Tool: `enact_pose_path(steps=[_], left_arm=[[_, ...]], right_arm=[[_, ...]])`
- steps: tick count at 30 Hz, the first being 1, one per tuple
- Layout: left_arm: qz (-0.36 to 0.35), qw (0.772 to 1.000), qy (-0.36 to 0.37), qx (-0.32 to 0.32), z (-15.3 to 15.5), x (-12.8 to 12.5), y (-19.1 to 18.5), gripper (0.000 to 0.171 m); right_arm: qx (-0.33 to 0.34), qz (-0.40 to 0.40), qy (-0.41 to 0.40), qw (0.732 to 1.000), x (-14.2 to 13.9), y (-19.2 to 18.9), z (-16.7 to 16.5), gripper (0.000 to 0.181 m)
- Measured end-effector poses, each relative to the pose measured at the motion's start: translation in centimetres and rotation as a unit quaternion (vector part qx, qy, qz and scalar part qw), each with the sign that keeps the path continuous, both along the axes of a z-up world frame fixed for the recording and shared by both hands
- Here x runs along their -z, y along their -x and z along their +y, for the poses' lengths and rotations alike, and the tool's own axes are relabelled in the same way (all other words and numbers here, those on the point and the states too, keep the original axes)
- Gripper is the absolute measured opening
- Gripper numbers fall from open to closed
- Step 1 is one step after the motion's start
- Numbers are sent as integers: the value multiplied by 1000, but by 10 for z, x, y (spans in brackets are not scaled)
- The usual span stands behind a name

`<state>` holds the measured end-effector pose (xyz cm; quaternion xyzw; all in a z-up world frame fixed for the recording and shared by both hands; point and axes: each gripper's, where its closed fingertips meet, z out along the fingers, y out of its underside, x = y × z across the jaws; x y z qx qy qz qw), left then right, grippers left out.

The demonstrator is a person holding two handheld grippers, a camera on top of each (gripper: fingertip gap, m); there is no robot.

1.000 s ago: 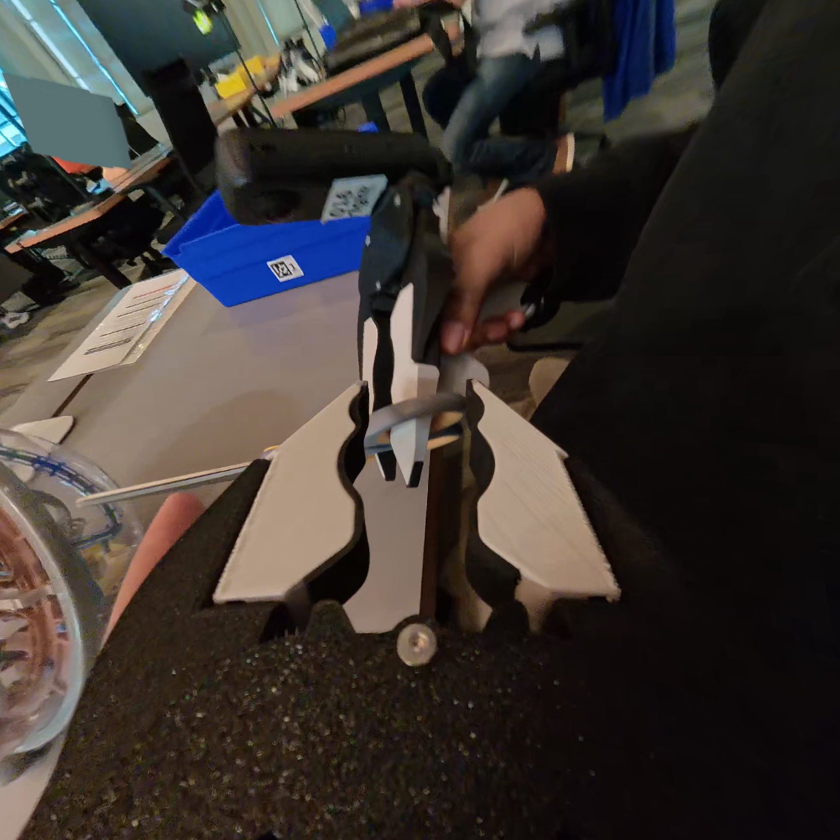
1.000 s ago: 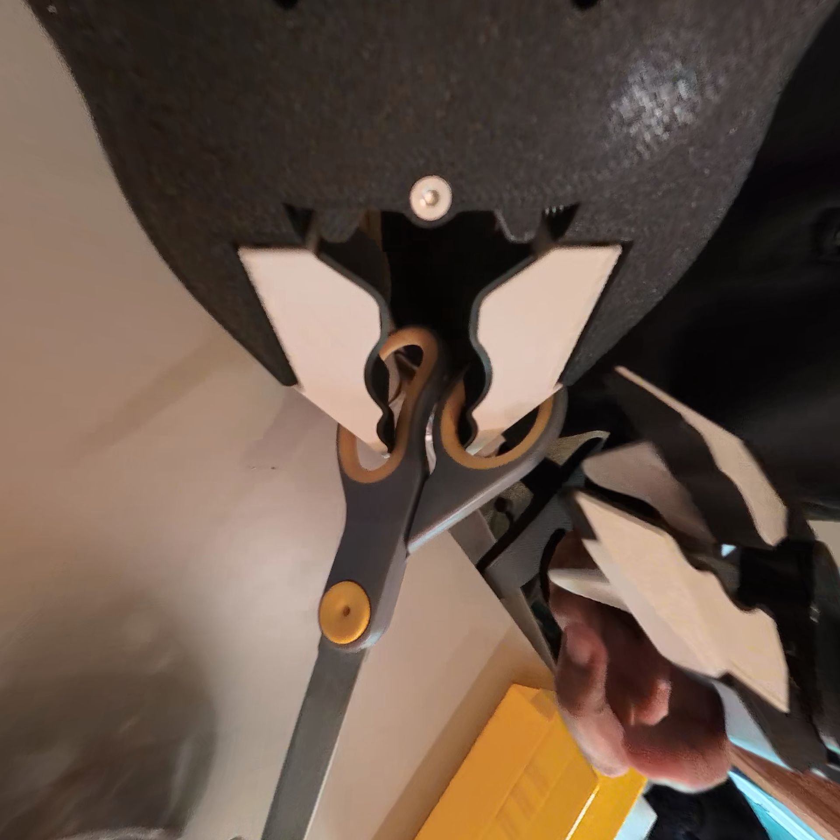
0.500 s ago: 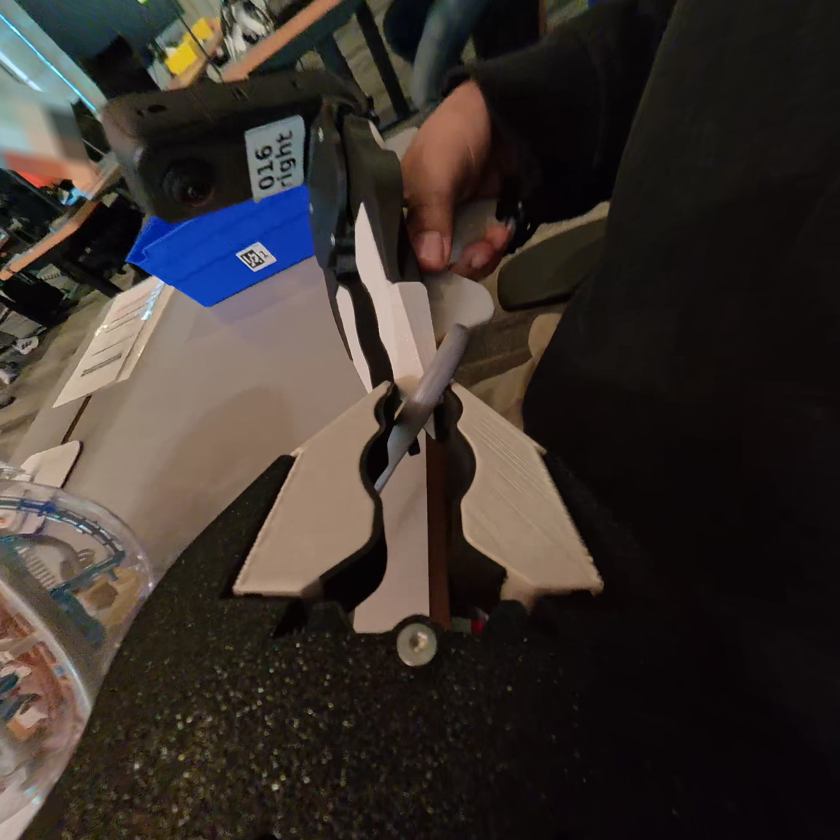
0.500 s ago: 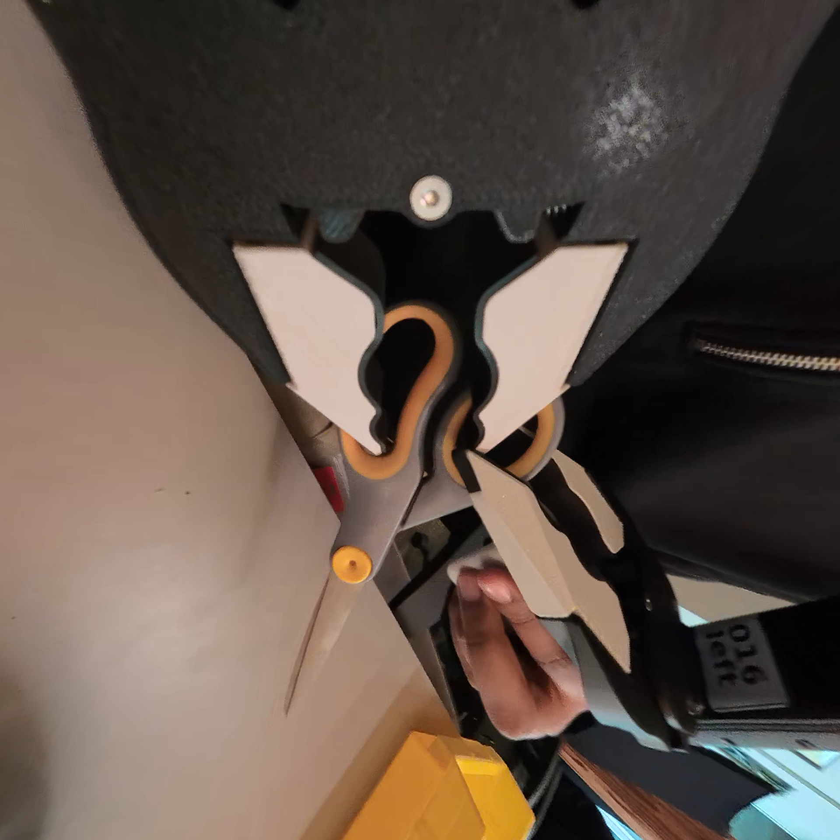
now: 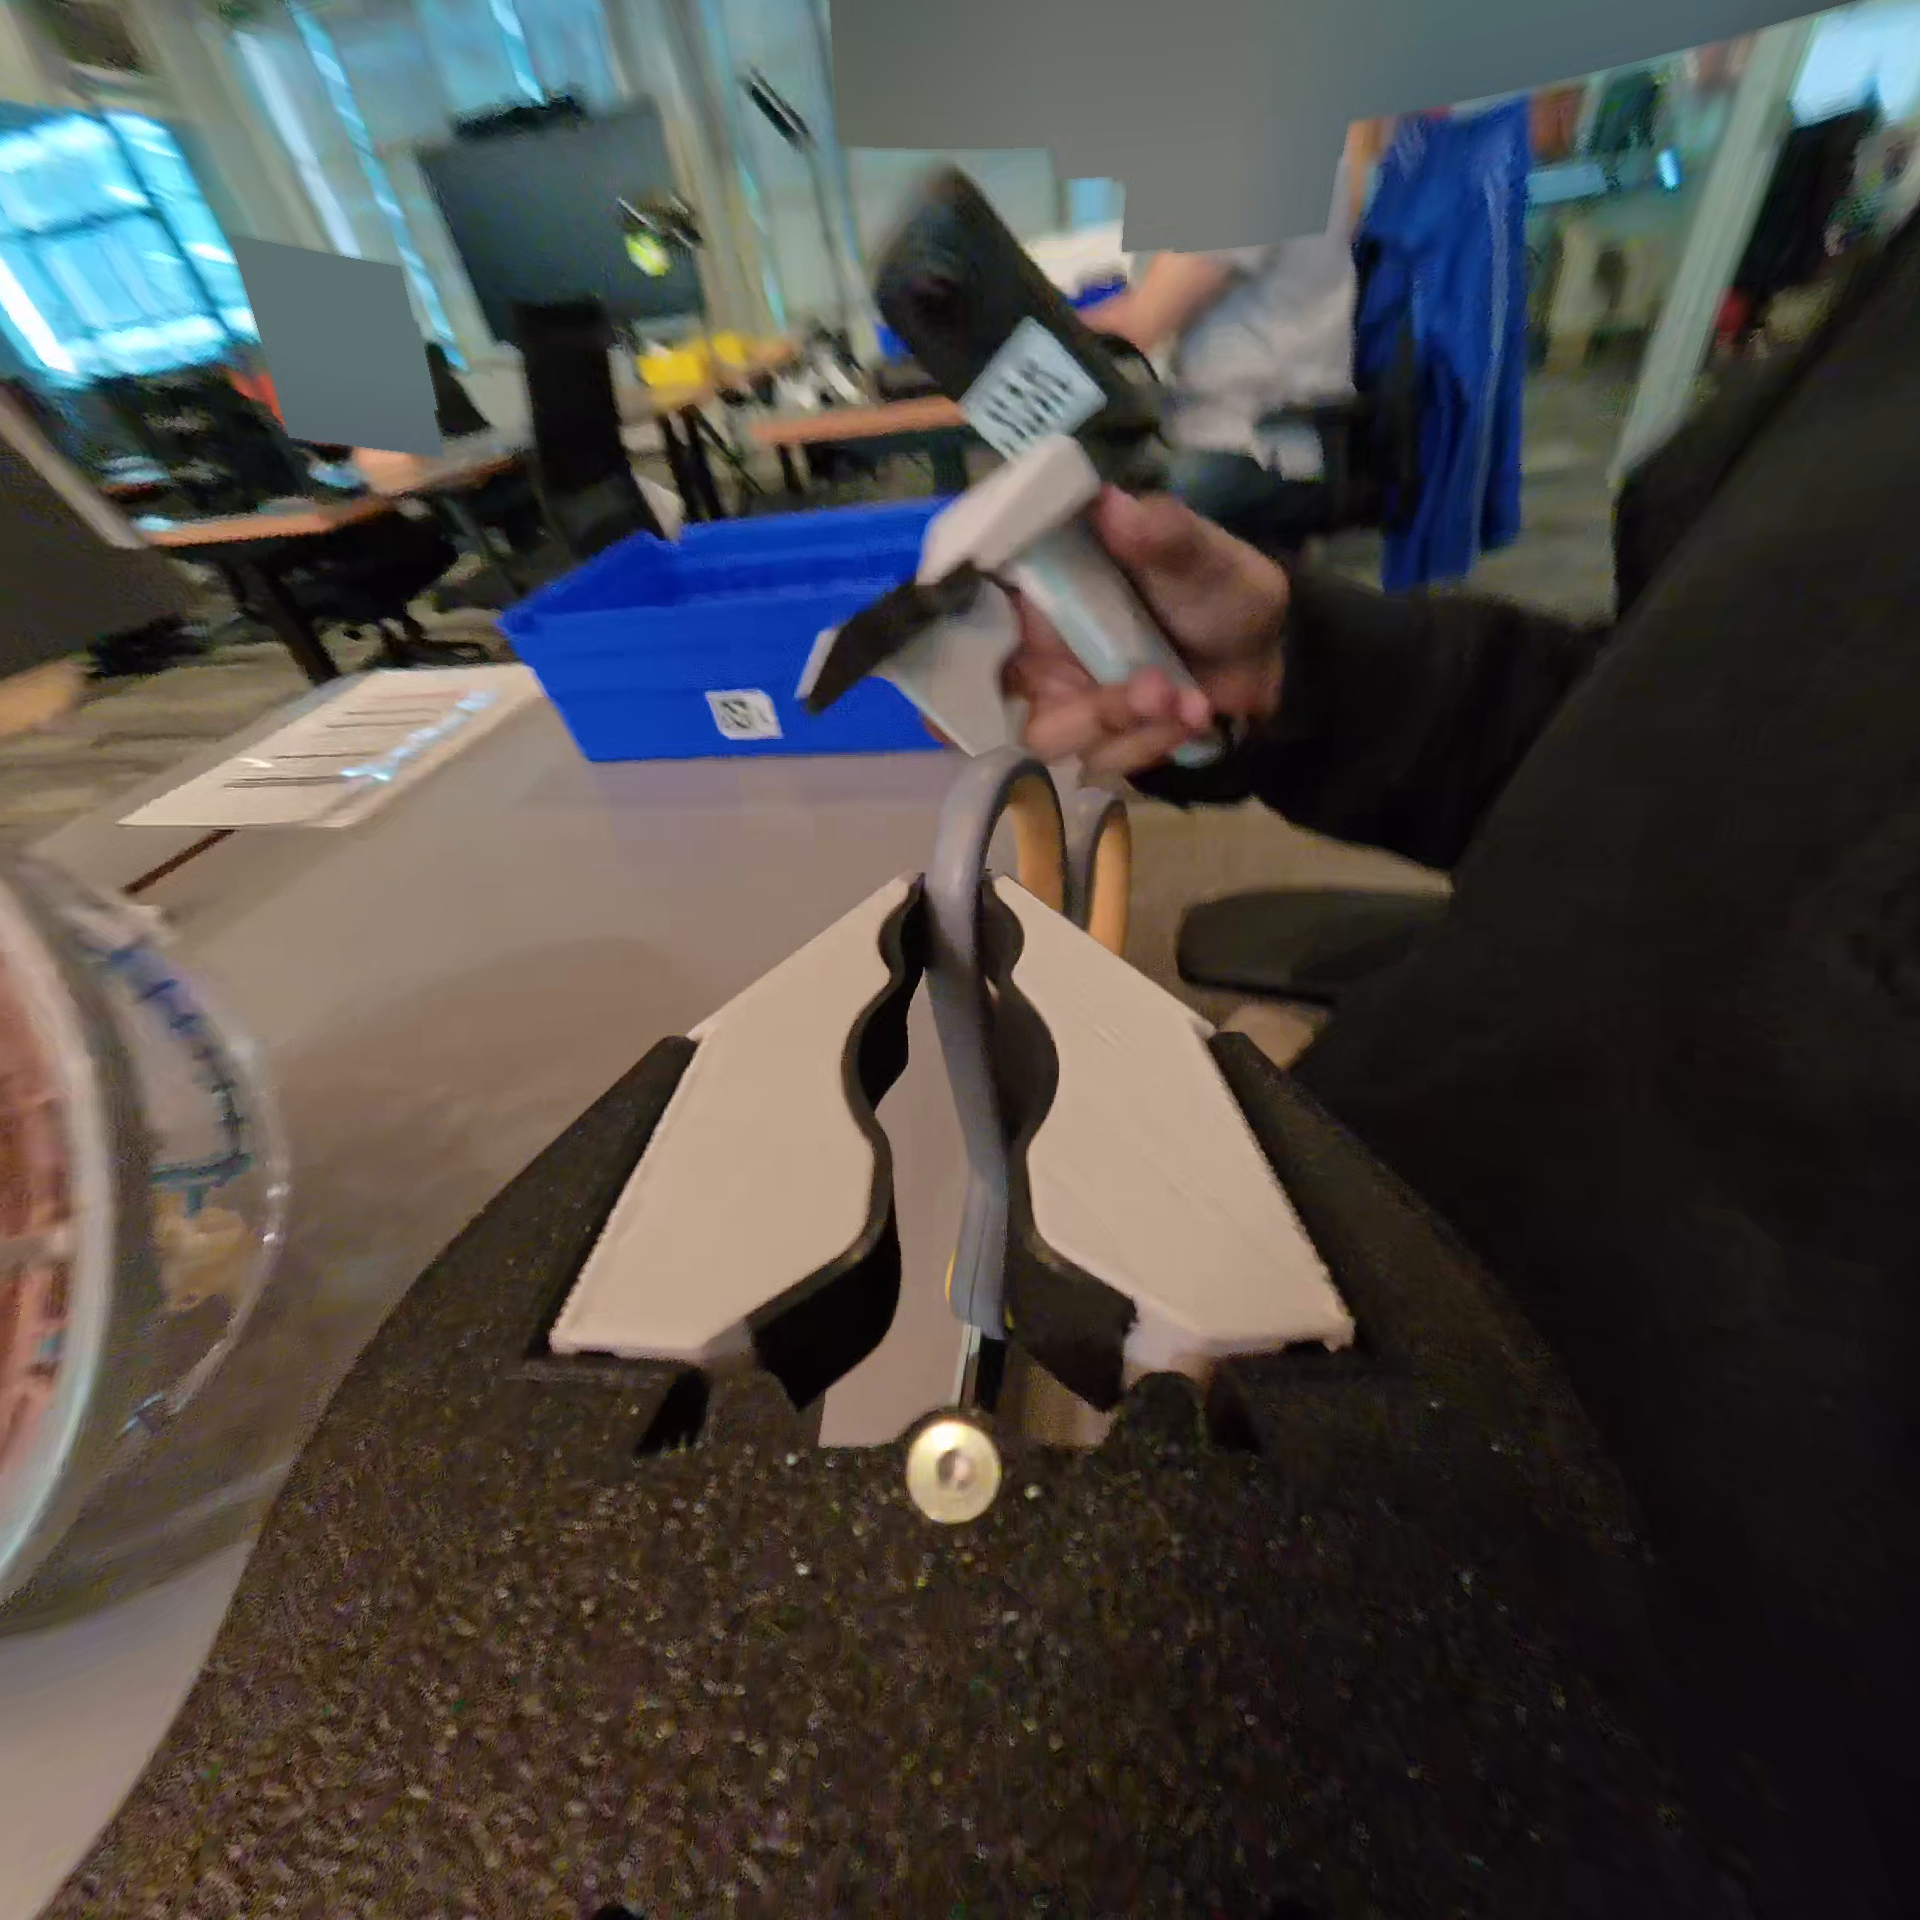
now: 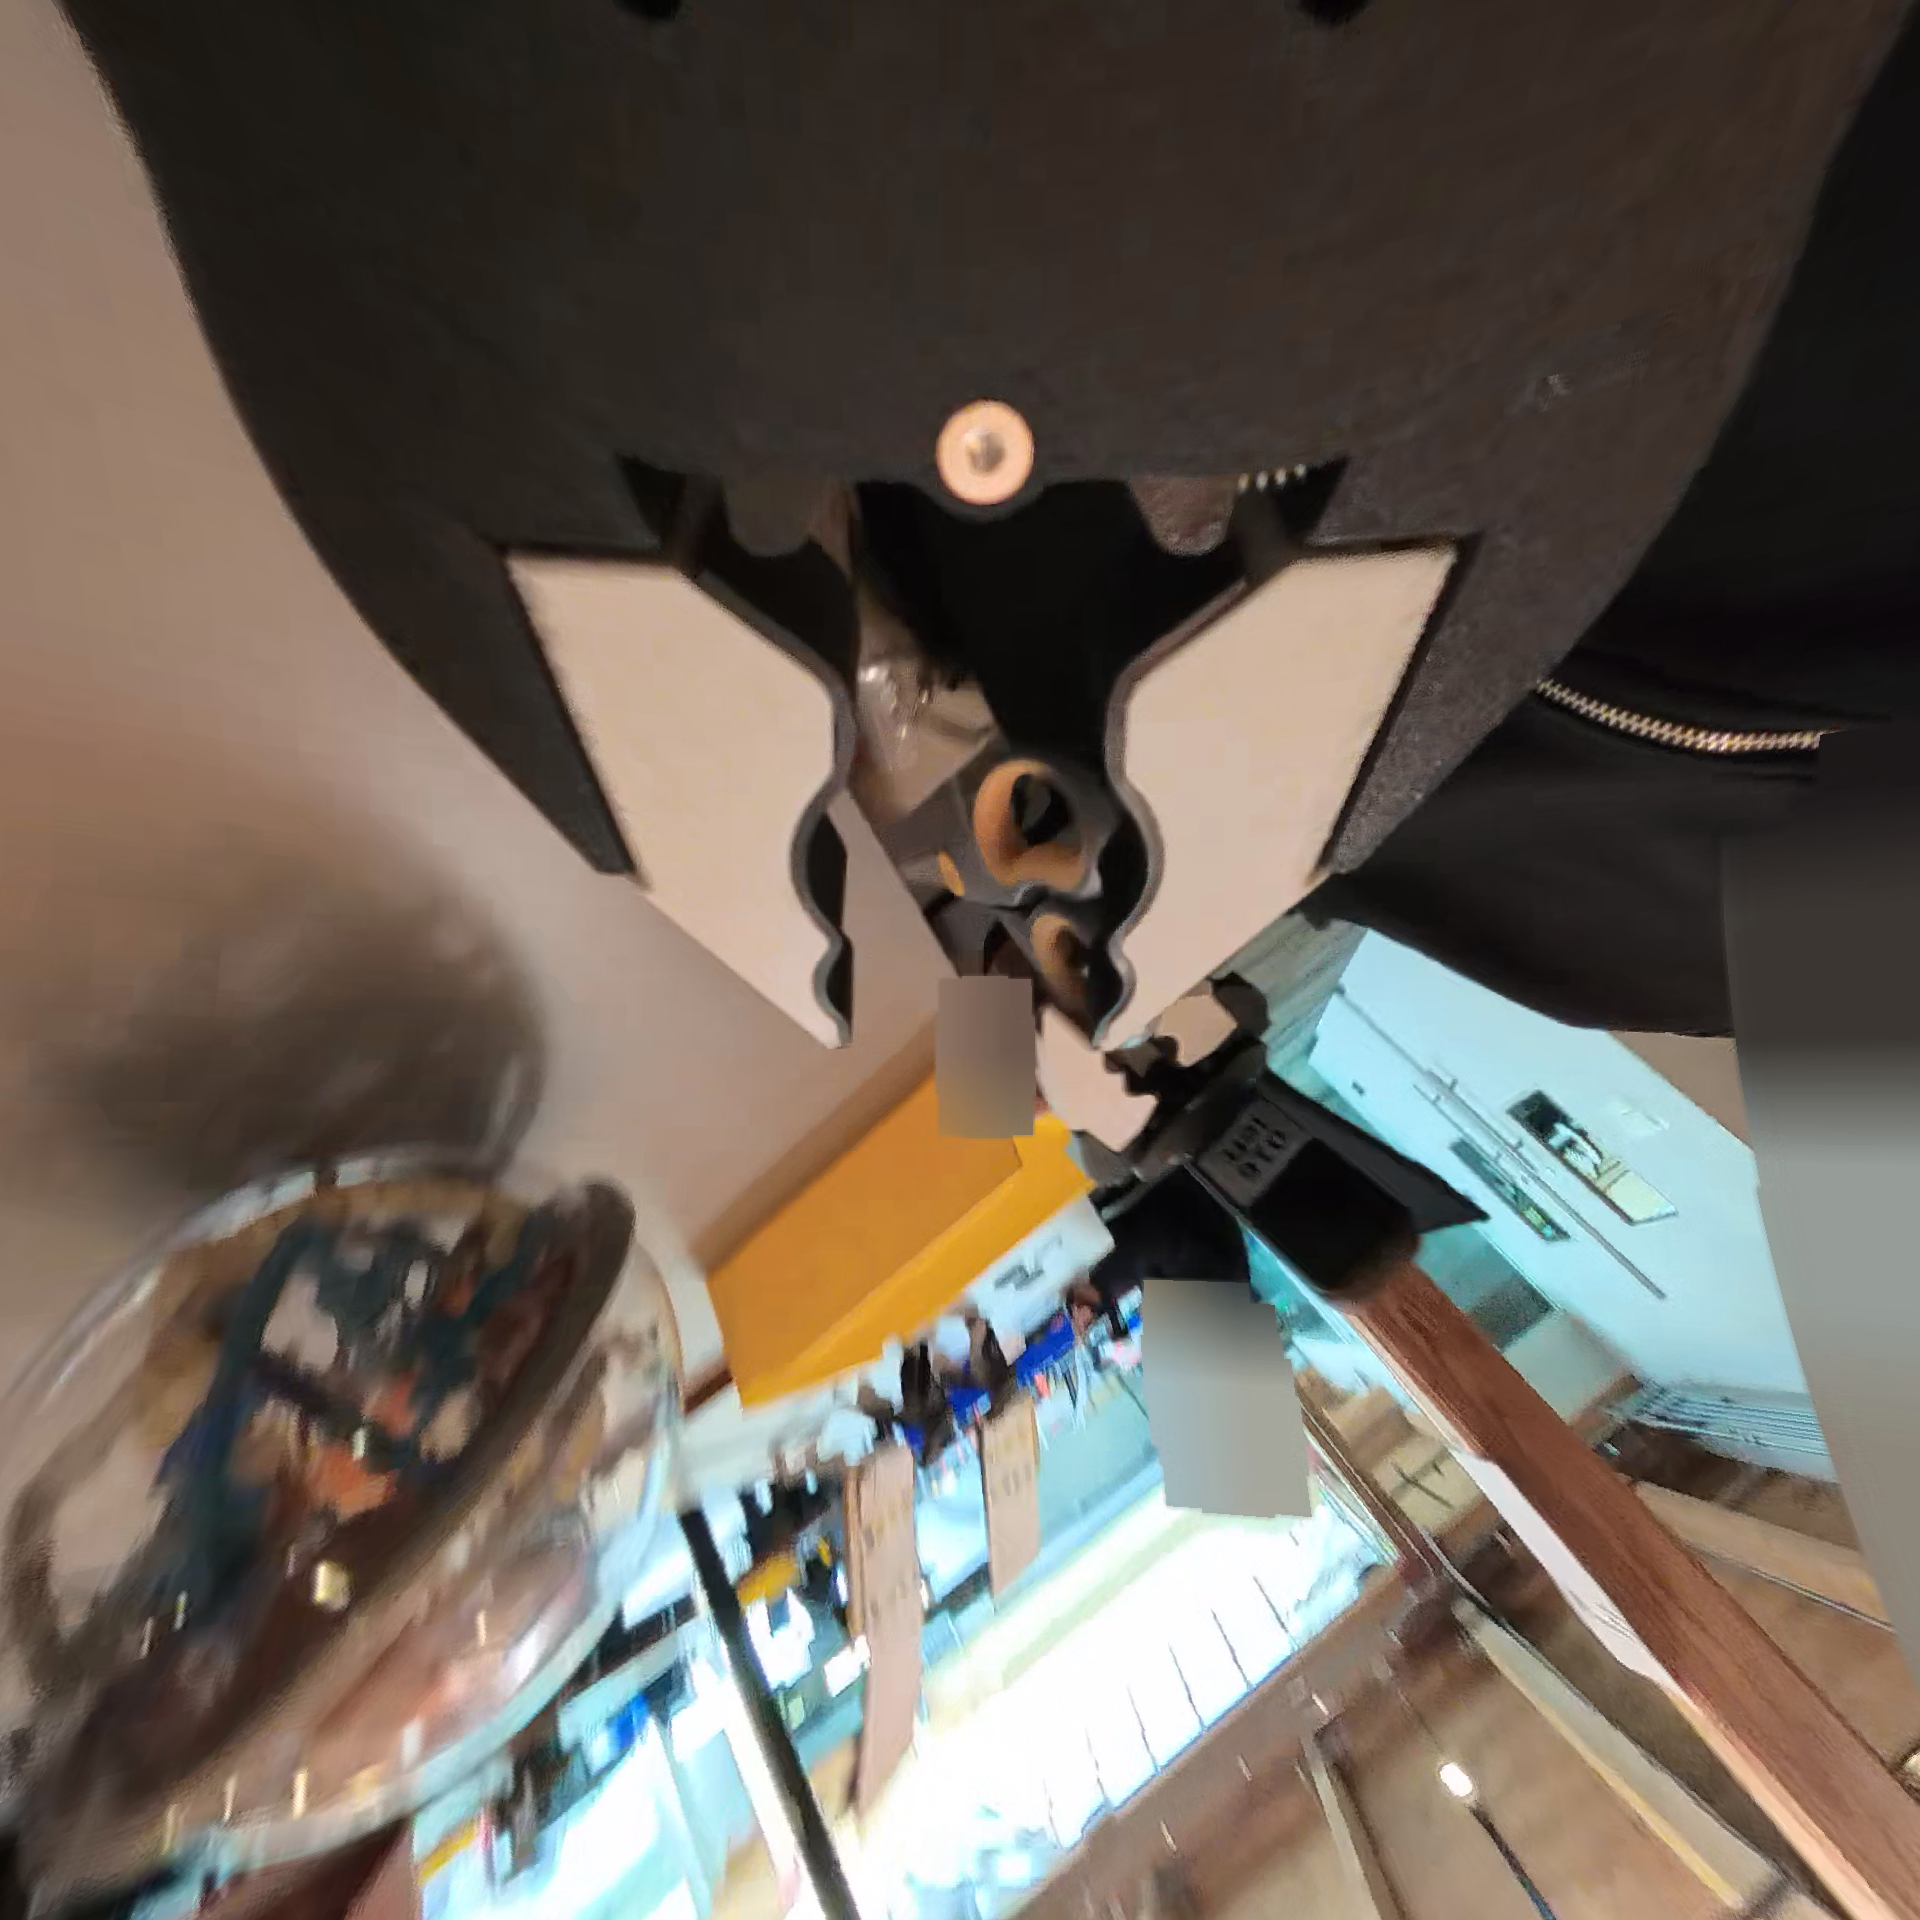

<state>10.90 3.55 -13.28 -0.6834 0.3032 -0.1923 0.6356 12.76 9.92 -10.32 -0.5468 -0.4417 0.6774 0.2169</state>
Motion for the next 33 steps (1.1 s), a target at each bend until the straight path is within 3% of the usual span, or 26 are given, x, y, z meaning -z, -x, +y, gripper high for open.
enact_pose_path(steps=[3,7,8,10,11,15,17,21,24,25,28,33], left_arm=[[-91,994,-4,-55,12,-25,24,8],[-167,984,11,-62,19,-40,30,8],[-167,984,13,-59,20,-40,27,8],[-178,981,14,-72,24,-42,30,8],[-199,977,14,-73,24,-46,35,8],[-381,920,5,-91,18,-68,95,7],[-401,912,12,-84,17,-64,102,8],[-366,926,23,-89,25,-52,84,8],[-372,924,25,-81,28,-56,80,8],[-375,923,25,-80,29,-57,80,8],[-378,922,29,-77,32,-57,78,8],[-412,907,31,-86,36,-58,84,7]], right_arm=[[22,67,-41,997,-14,0,-8,52],[39,68,-102,992,-6,20,-29,54],[42,66,-110,991,-6,26,-31,48],[31,74,-115,990,-11,31,-37,13],[20,80,-106,991,-15,32,-39,10],[29,116,-35,992,-27,16,-16,8],[33,122,-9,992,-25,13,-12,8],[51,129,-16,990,-24,19,-16,9],[48,145,-2,988,-29,18,-12,9],[50,152,5,987,-31,17,-11,10],[69,181,29,981,-32,17,-3,51],[71,137,24,988,-1,30,-7,72]])
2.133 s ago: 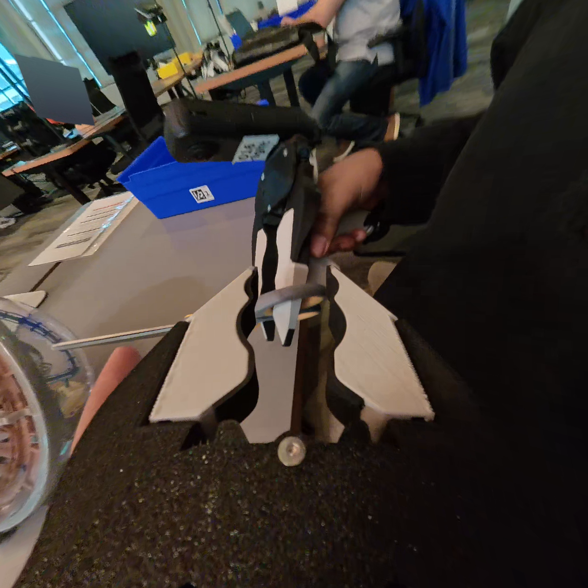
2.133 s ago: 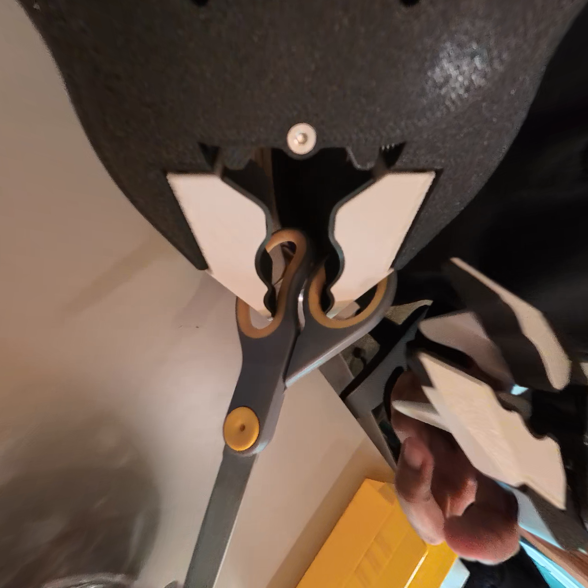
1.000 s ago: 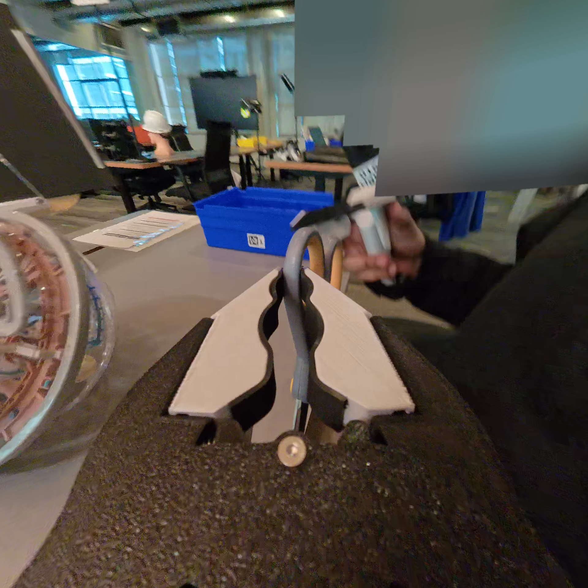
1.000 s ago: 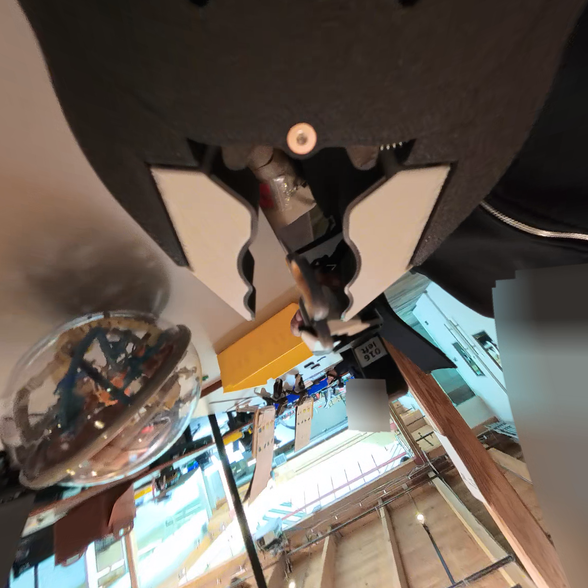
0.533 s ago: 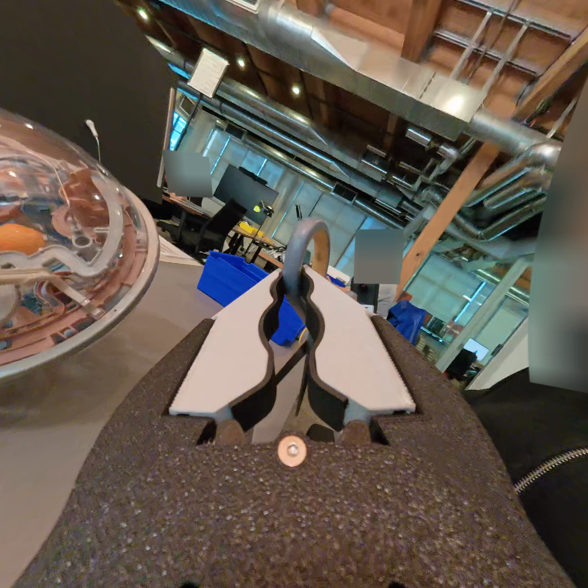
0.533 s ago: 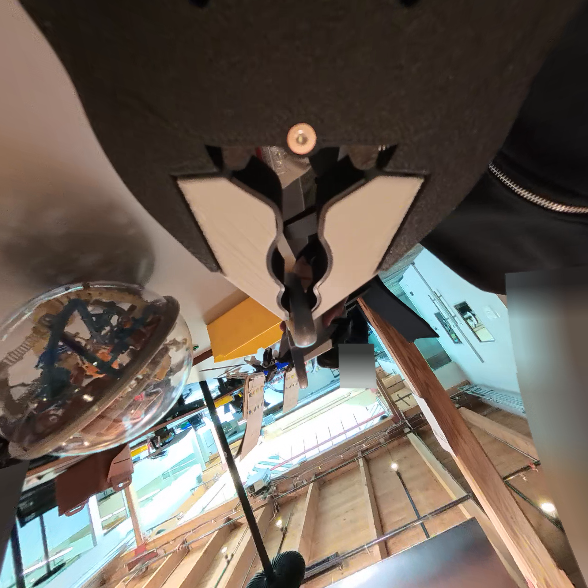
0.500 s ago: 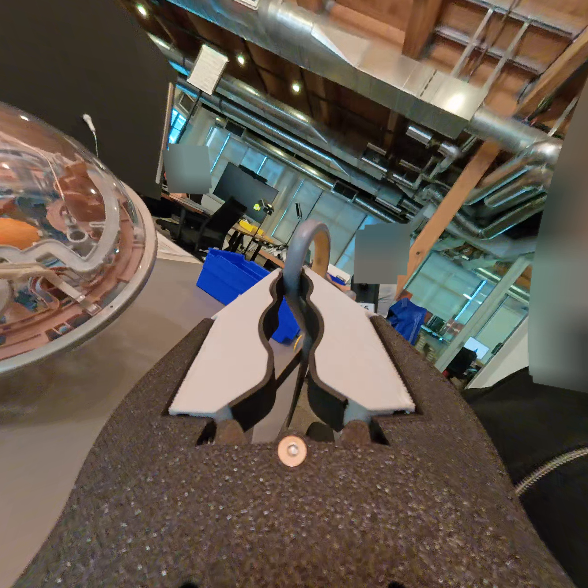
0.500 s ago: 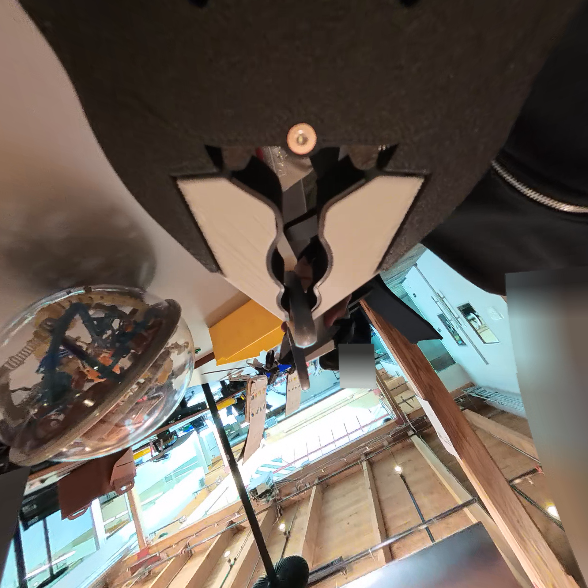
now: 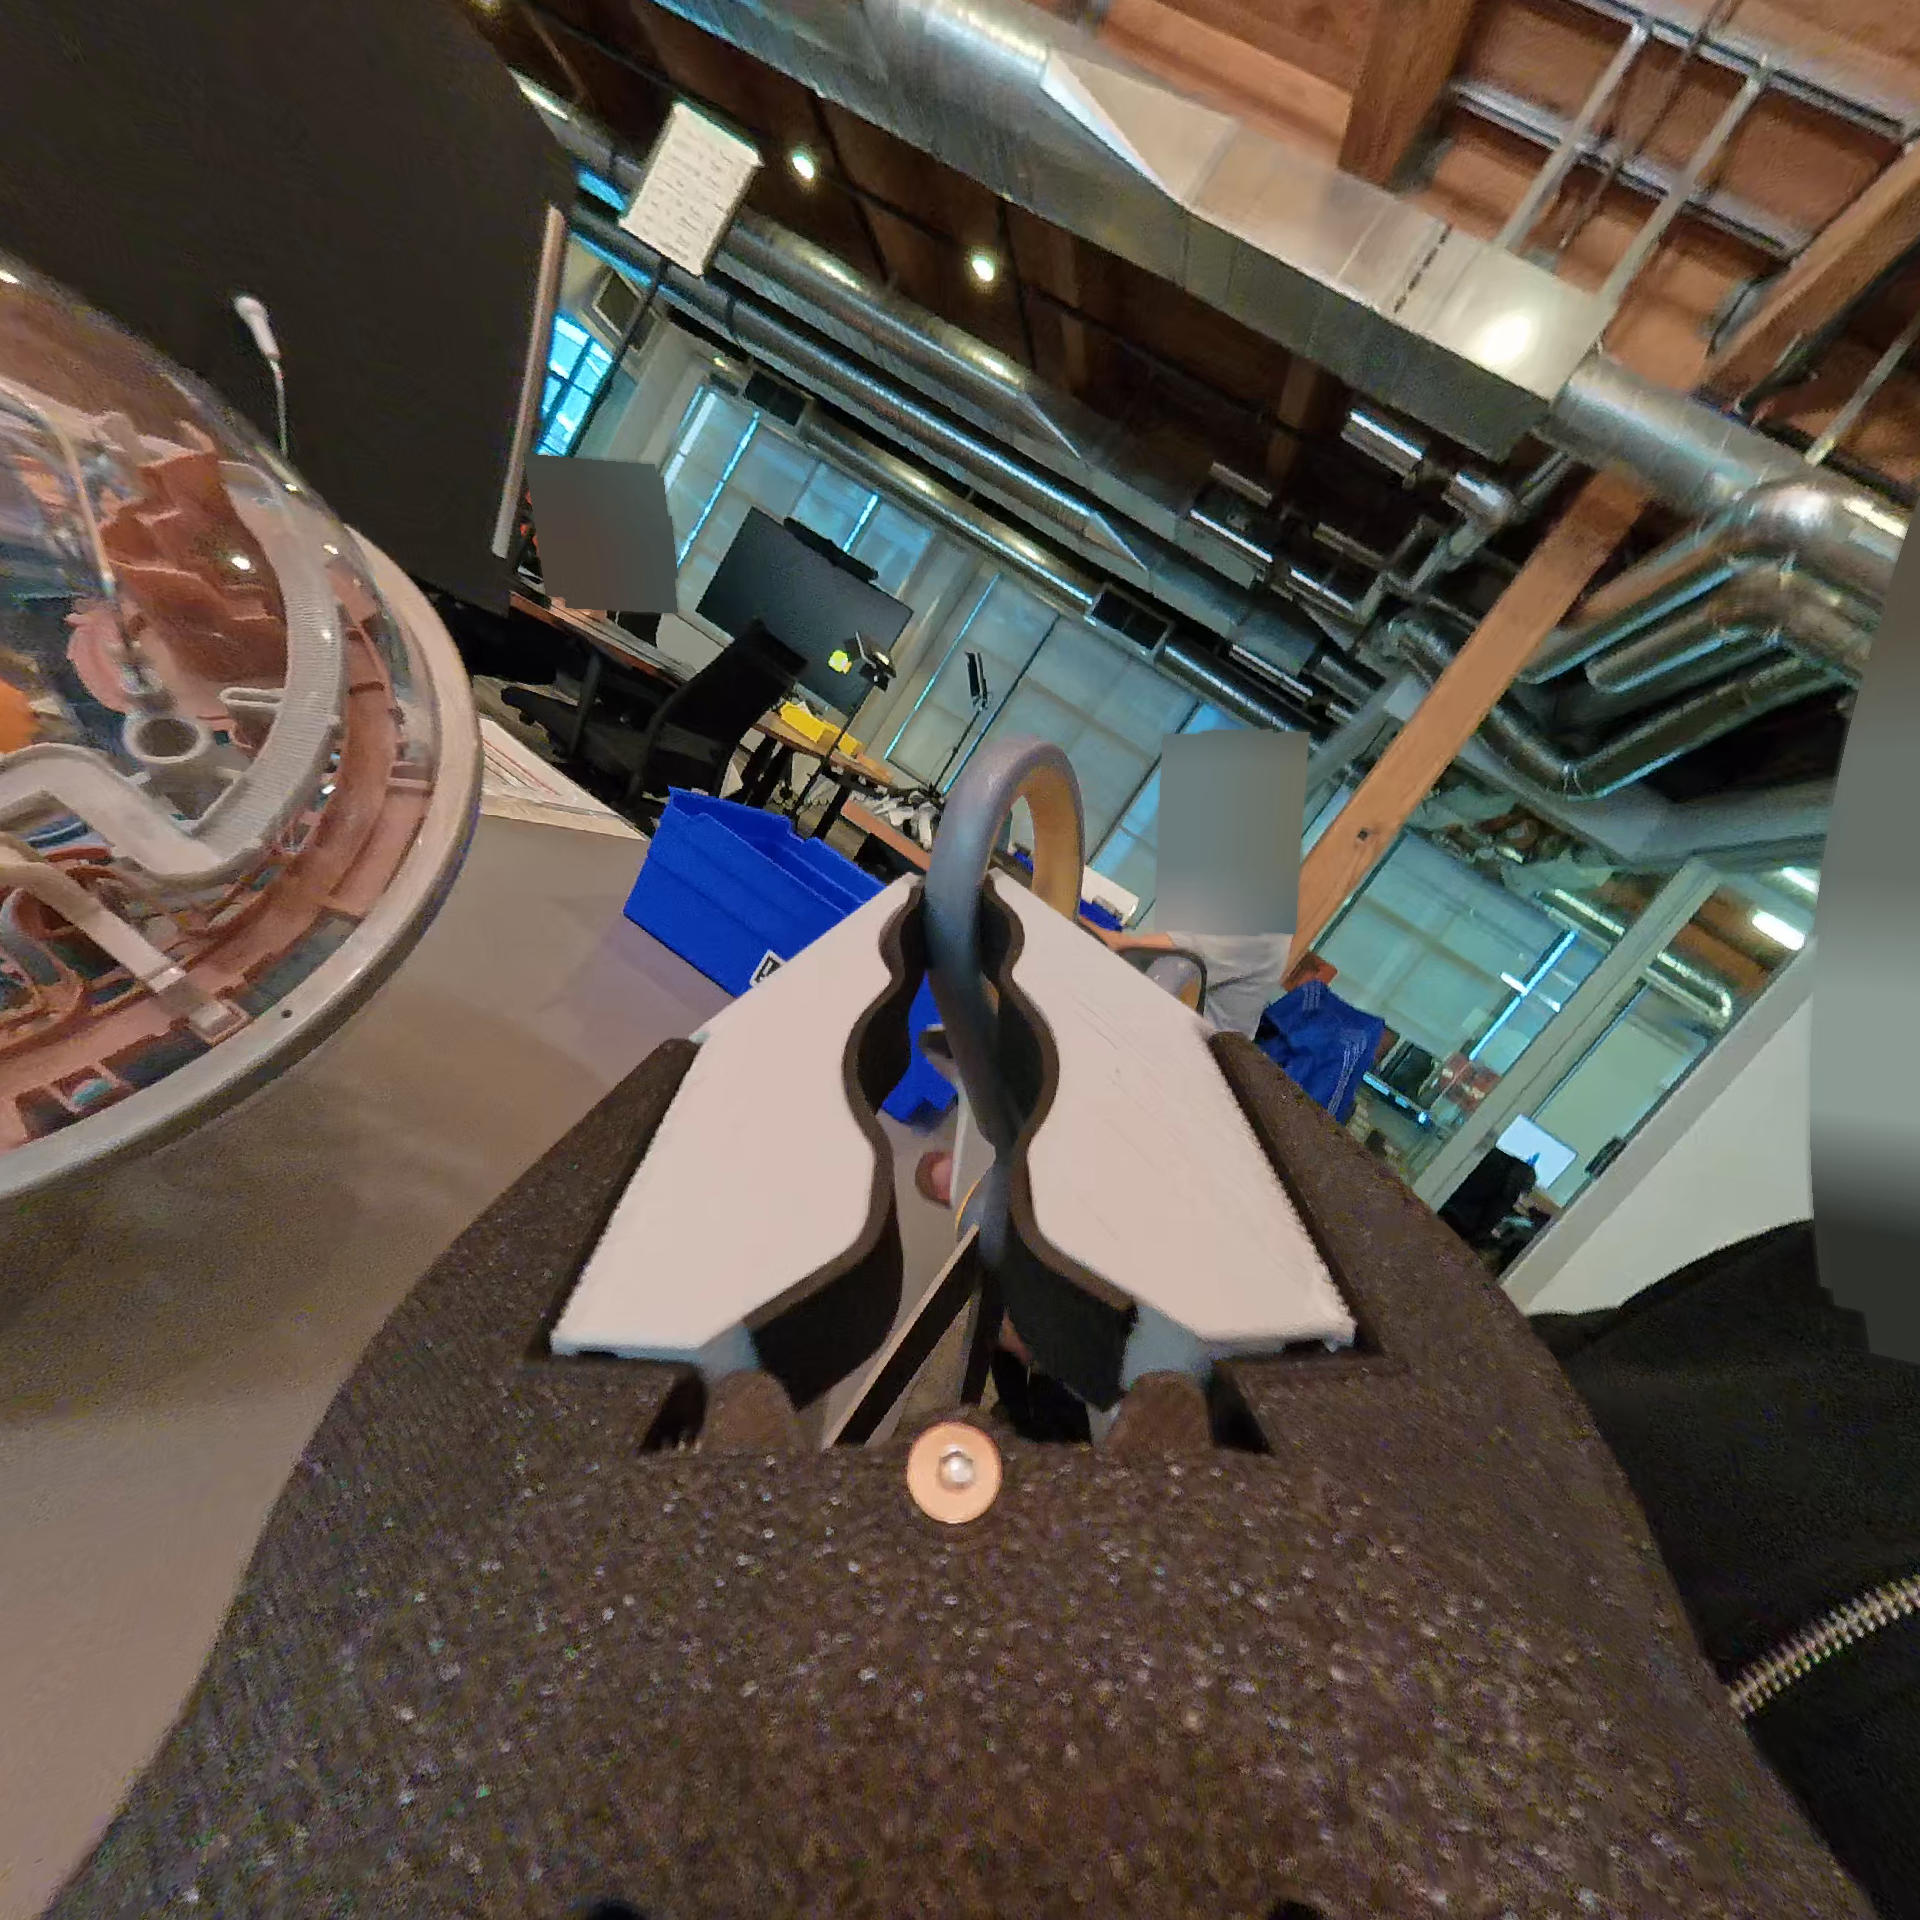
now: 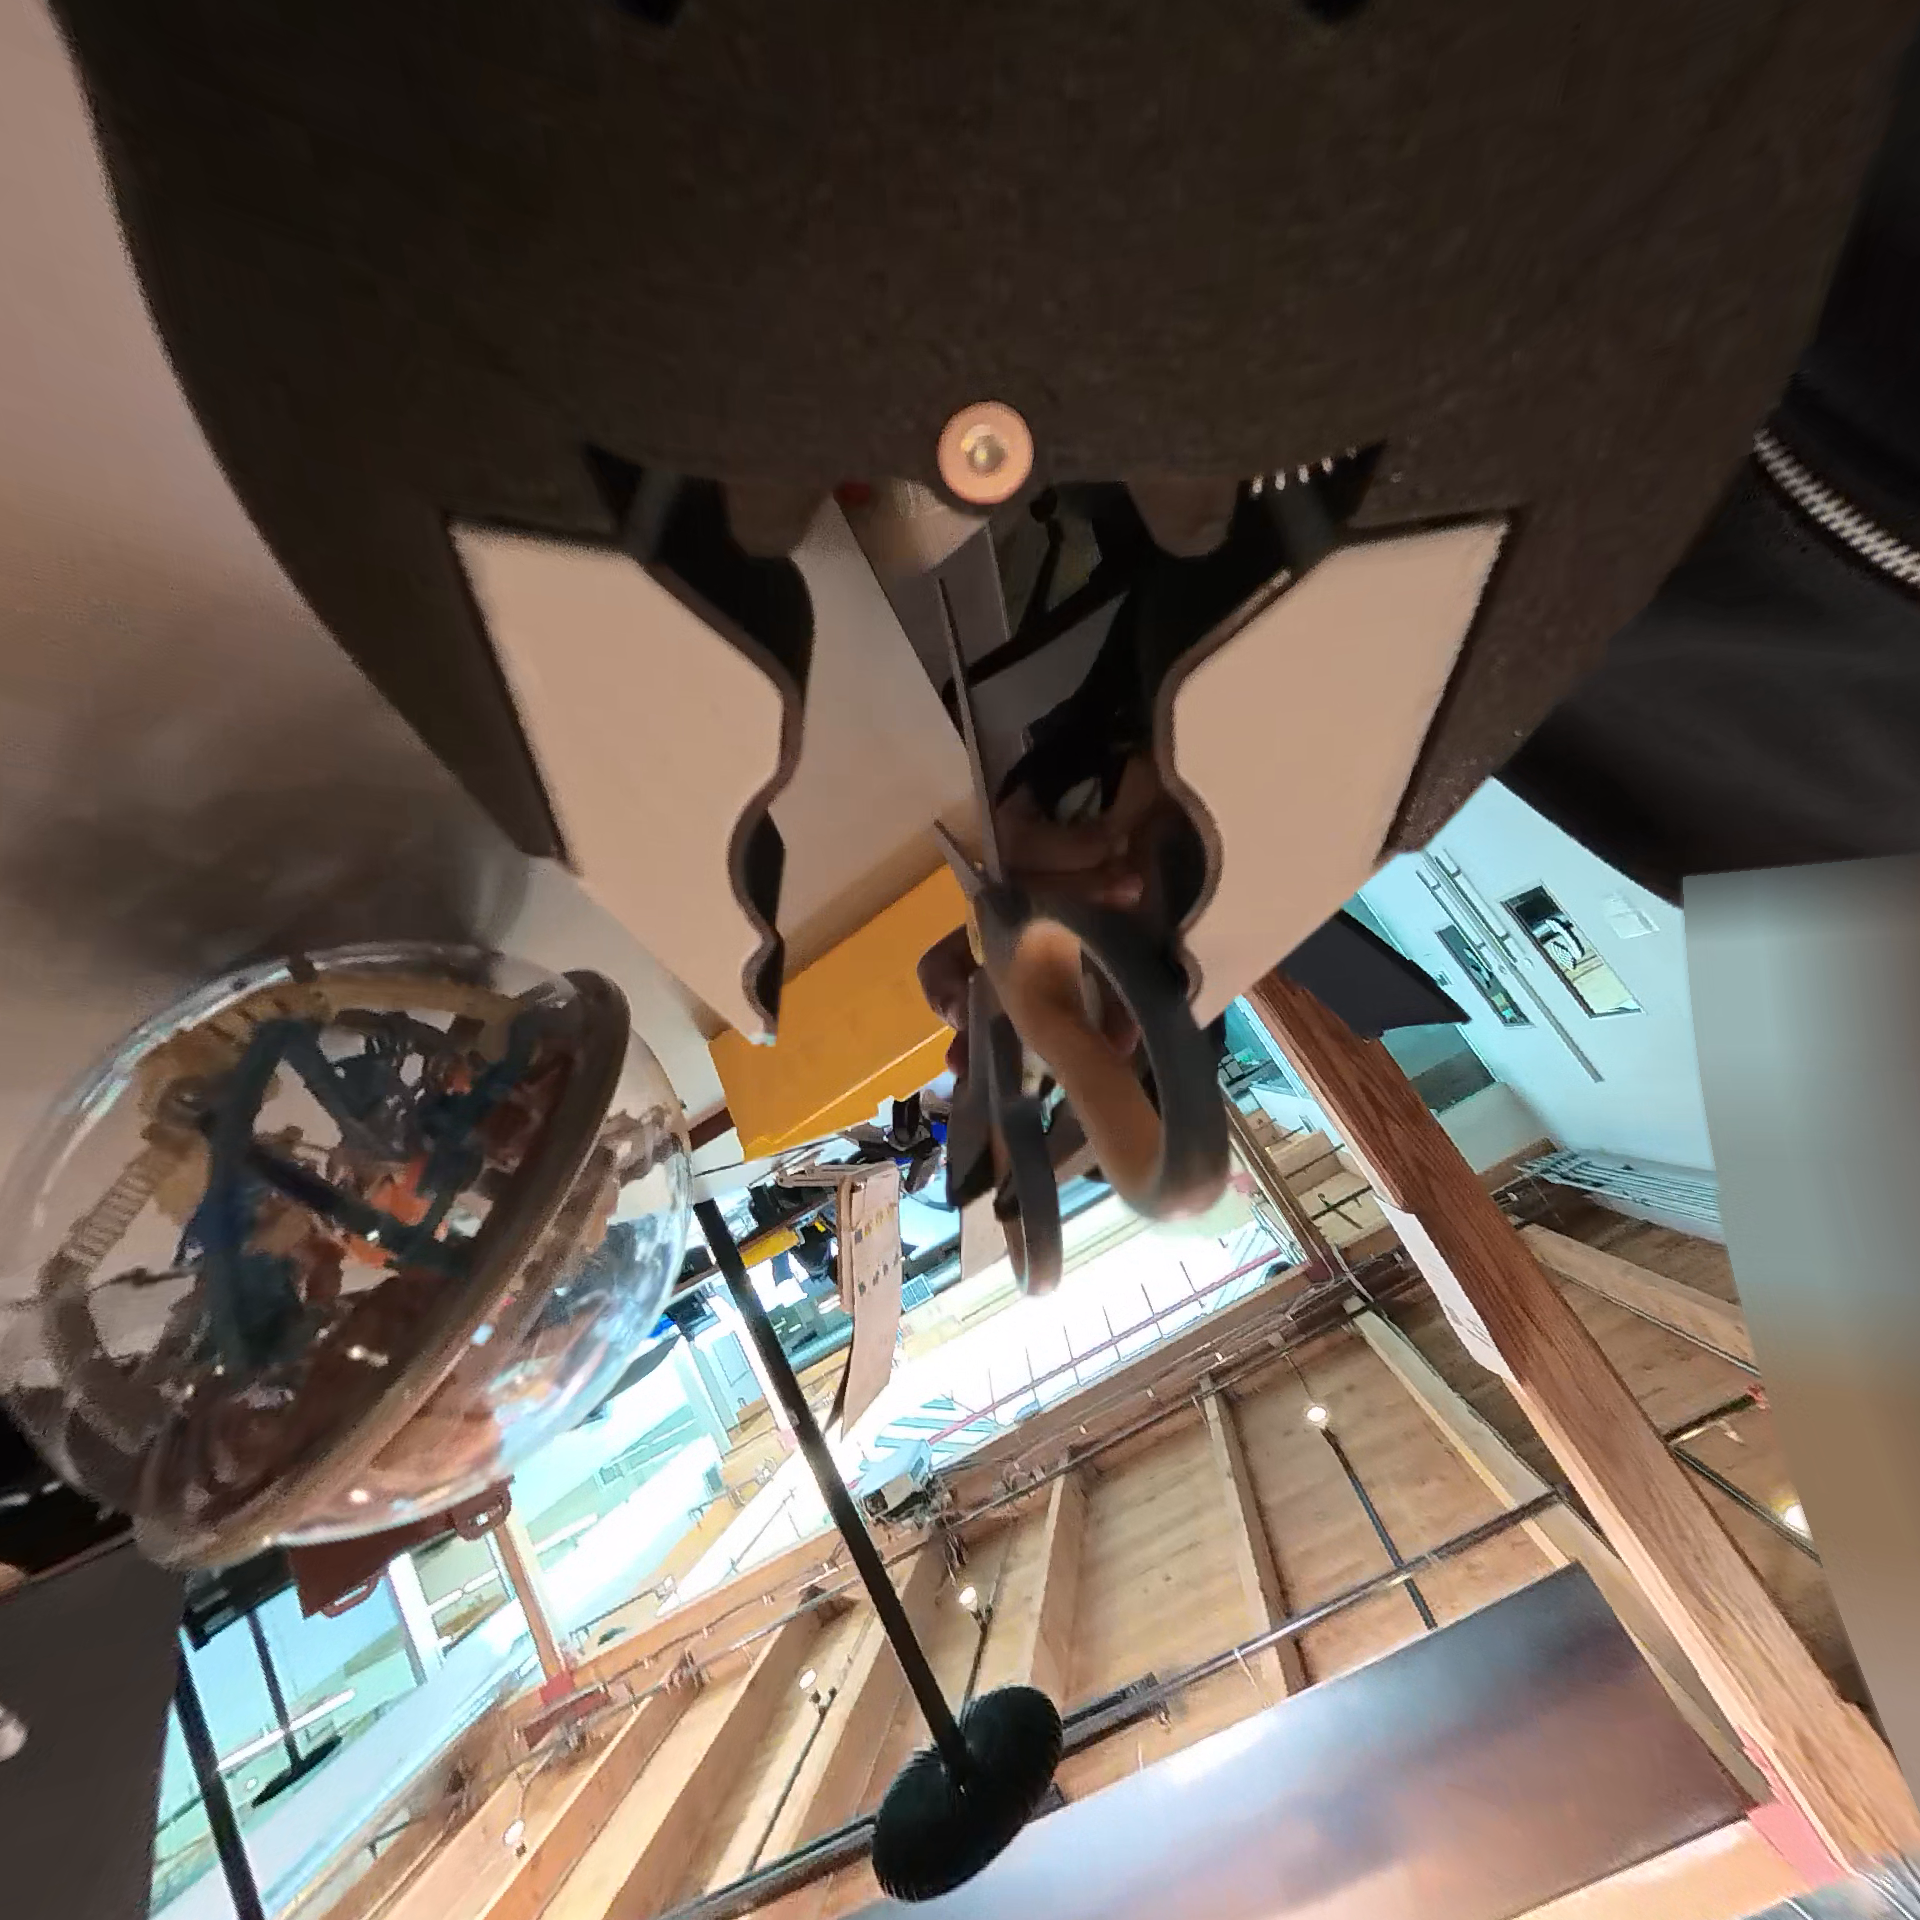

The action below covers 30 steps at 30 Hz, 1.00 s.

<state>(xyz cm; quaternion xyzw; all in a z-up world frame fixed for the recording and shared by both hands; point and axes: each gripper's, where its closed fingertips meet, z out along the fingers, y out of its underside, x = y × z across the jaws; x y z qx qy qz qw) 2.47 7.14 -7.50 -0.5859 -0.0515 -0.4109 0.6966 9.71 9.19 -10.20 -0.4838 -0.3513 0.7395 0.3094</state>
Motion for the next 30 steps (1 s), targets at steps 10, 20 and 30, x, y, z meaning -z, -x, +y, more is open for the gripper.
enact_pose_path(steps=[10,20,30], left_arm=[[2,1000,7,-12,6,1,-10,8],[25,999,19,-11,10,0,-11,10],[143,980,37,-130,29,-15,63,62]], right_arm=[[15,-61,-83,995,22,30,-28,50],[13,-85,-183,979,23,41,-42,15],[71,-49,-147,985,-38,52,56,15]])
